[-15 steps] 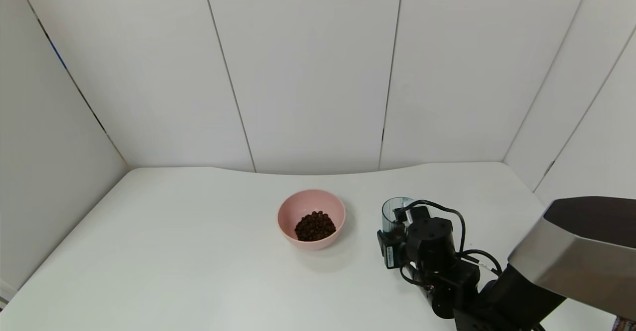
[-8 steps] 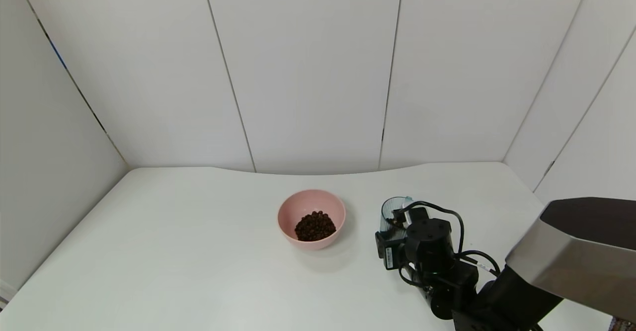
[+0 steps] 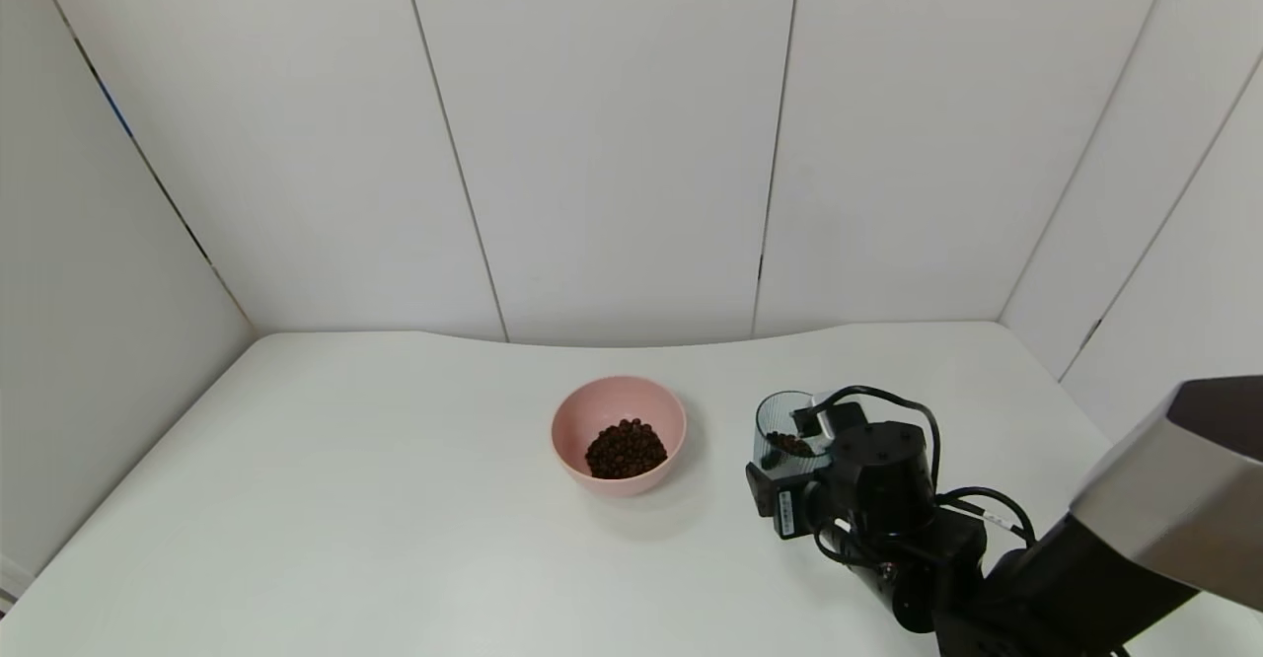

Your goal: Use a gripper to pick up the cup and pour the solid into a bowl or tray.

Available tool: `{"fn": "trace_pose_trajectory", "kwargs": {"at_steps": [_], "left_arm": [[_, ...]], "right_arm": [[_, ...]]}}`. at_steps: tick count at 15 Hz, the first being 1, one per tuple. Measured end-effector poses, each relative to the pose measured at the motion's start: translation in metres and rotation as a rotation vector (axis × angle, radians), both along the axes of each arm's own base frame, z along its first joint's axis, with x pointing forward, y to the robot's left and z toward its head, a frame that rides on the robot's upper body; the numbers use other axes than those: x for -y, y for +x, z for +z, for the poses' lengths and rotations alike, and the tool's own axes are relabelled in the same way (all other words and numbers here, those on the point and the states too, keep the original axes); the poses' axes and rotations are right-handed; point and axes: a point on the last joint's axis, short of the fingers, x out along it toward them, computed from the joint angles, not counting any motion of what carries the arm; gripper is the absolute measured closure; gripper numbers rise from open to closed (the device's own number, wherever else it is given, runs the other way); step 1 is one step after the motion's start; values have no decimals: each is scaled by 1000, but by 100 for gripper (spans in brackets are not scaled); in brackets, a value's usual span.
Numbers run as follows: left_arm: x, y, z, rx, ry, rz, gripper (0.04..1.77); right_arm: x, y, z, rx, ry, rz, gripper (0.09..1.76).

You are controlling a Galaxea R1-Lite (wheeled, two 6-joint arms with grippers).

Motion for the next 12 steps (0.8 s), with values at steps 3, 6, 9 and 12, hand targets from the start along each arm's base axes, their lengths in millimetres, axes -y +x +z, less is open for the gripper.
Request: {"fn": "trace_pose_trajectory", "kwargs": {"at_steps": [3,6,9,12], "left_arm": [[0,0,0,0,0,0,9],[0,0,0,0,0,0,9],[0,0,0,0,0,0,9],[0,0,0,0,0,0,9]], "right_arm": [[12,-14,20,-64,-10,48,18],[29,-33,48,-136,-20,92,17],[48,-57,80,-180,-13,131,16],[67,-83,113,-160,12,146,15]]}}
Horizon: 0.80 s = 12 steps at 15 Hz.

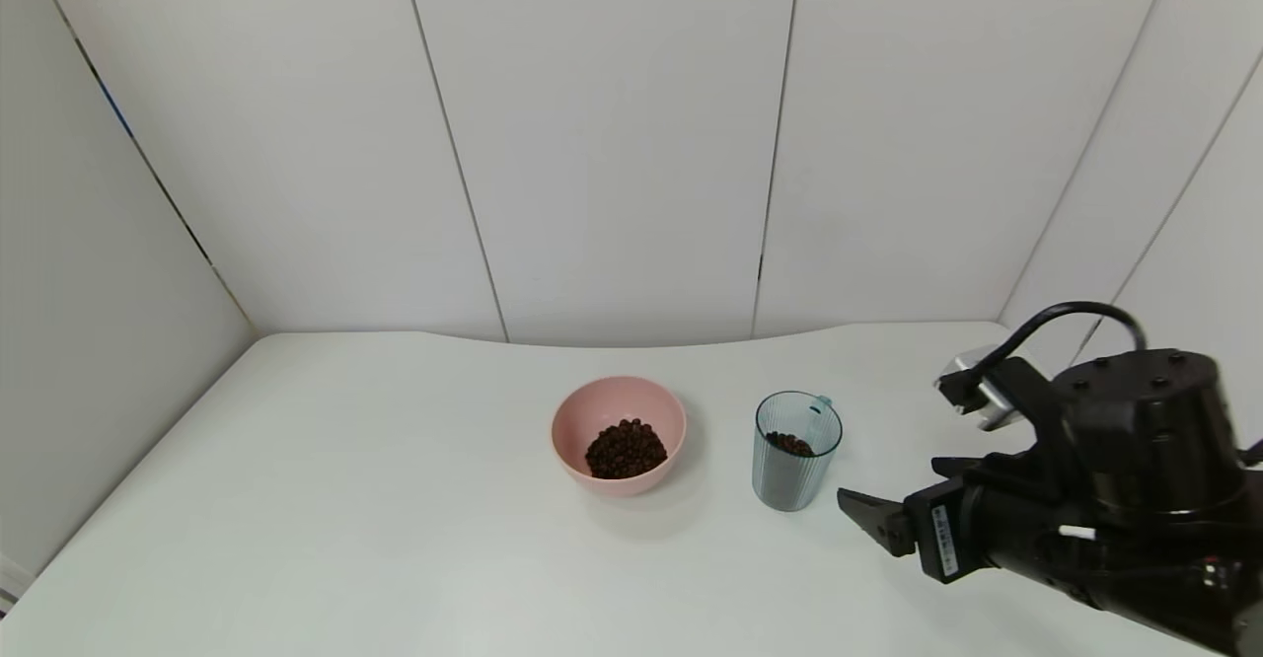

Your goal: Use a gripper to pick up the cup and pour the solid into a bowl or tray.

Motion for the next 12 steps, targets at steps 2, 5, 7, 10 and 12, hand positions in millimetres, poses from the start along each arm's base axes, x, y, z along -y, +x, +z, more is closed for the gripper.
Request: {"fn": "trace_pose_trajectory", "kwargs": {"at_steps": [2,5,7,10,12], "left_arm": [[0,0,0,0,0,0,9],[0,0,0,0,0,0,9],[0,0,0,0,0,0,9],[0,0,0,0,0,0,9],[0,0,0,0,0,0,9]], "right_arm": [[14,-20,17,21,15,-1,15],[36,-51,39,59,28,-19,15],[51,-72,51,114,28,-74,15],[73,-101,63,218,41,-172,15],[89,-120,65,270,25,-265,15]]}}
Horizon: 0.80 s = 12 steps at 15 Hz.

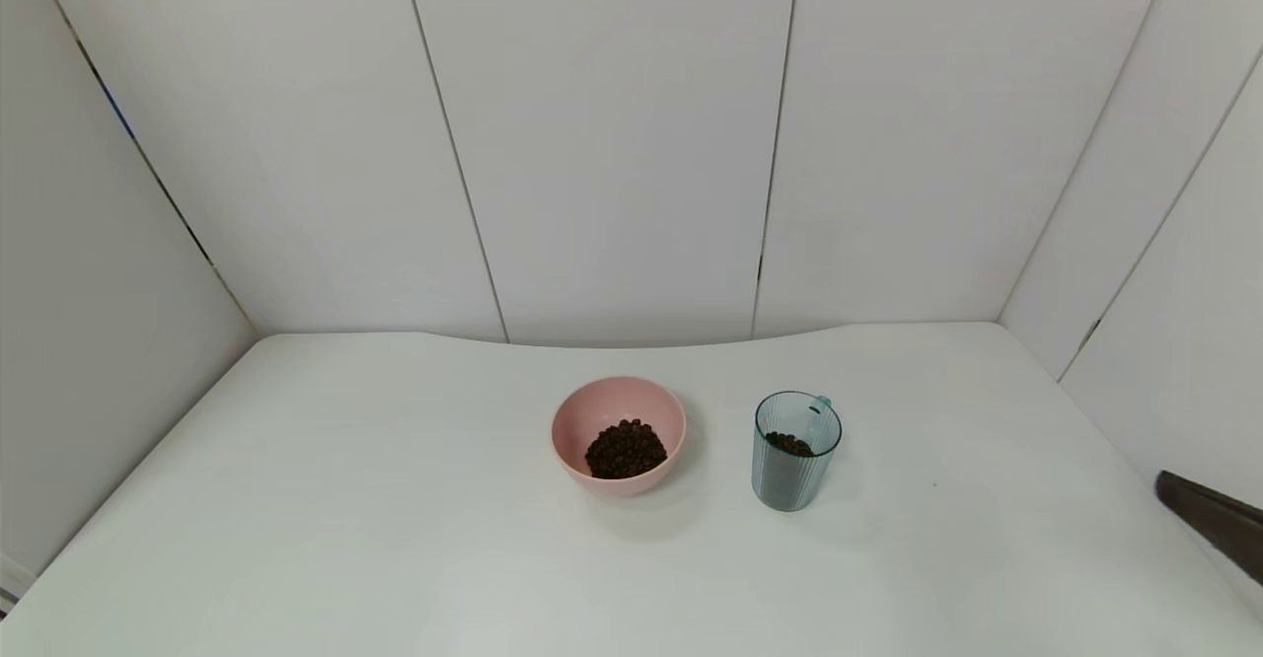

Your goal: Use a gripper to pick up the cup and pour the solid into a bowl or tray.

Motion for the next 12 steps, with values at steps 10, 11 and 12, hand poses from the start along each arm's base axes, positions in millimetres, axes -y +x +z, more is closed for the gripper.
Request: {"fn": "trace_pose_trajectory", "kwargs": {"at_steps": [10,11,12], "left_arm": [[0,0,0,0,0,0,9],[0,0,0,0,0,0,9],[0,0,0,0,0,0,9]], "right_arm": [[39,-41,2,187,-112,-519,15],[42,-43,-2,181,-166,-568,15],[43,-44,-8,171,-209,-606,15]]}}
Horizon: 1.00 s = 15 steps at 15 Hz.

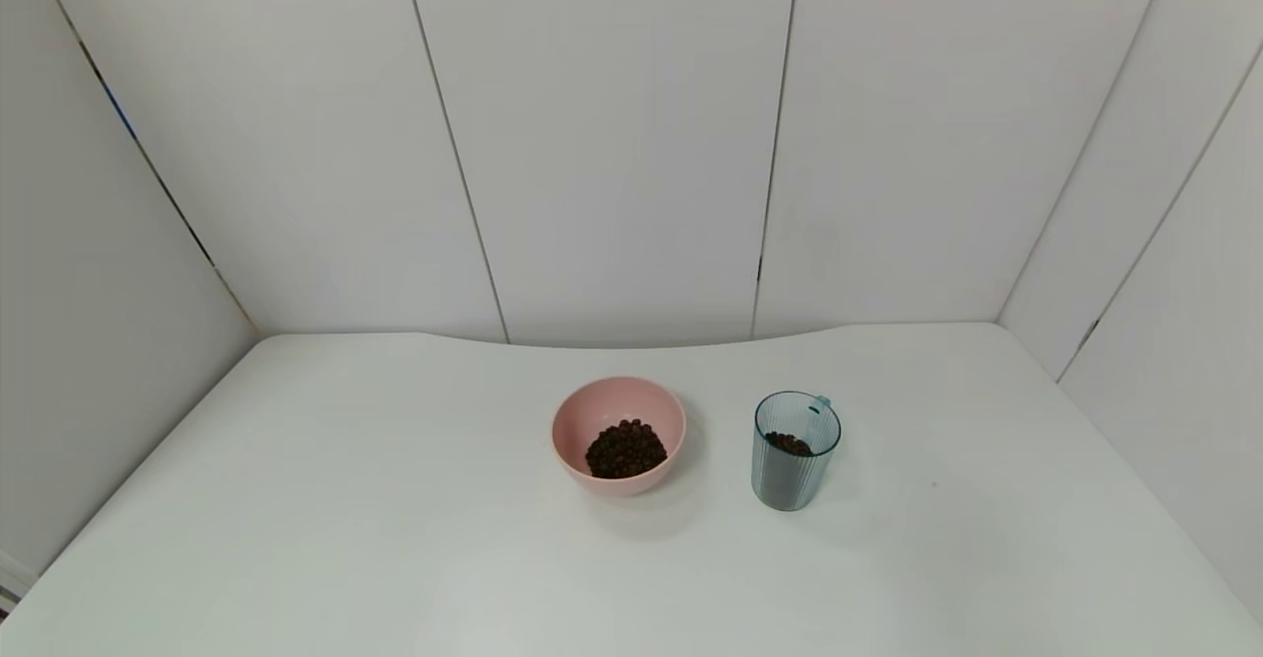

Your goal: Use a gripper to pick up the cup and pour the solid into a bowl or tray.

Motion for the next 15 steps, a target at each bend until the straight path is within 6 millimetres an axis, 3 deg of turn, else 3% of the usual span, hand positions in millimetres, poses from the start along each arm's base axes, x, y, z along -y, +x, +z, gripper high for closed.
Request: {"fn": "trace_pose_trajectory", "kwargs": {"at_steps": [3,9,10,15], "left_arm": [[0,0,0,0,0,0,9],[0,0,0,0,0,0,9],[0,0,0,0,0,0,9],[0,0,0,0,0,0,9]], "right_arm": [[6,-3,-1,42,-14,-129,15],[14,-15,-5,77,-63,-229,15],[14,-17,-6,86,-60,-202,15],[9,-26,-5,222,46,394,15]]}}
